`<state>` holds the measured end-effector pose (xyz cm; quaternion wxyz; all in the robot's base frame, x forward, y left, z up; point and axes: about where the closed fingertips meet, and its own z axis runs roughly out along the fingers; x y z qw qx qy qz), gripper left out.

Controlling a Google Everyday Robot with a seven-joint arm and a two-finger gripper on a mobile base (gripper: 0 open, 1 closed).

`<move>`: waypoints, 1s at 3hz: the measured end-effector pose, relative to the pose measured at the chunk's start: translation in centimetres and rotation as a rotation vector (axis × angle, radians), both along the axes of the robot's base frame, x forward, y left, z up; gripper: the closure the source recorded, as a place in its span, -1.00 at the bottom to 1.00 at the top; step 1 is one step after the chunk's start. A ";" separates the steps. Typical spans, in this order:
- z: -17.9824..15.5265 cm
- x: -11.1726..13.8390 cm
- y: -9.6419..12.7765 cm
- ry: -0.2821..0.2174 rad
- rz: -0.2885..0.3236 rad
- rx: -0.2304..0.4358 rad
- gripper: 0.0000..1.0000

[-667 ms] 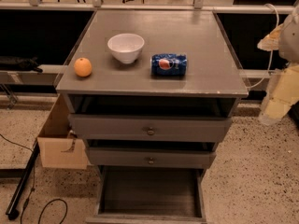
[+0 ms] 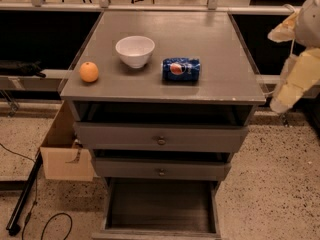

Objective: Place pepsi can into bottom drawer

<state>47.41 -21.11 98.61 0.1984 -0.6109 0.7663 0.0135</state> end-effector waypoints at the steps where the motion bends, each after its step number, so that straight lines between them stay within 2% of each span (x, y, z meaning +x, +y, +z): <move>1: 0.7 3.6 0.8 -0.006 0.051 0.112 -1.00; 2: 0.4 8.8 2.1 0.020 0.031 0.250 -1.00; 3: 1.8 11.5 2.2 -0.032 0.020 0.306 -1.00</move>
Offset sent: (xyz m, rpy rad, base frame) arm 0.1739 0.0245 0.0320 0.4678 0.0194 -0.0309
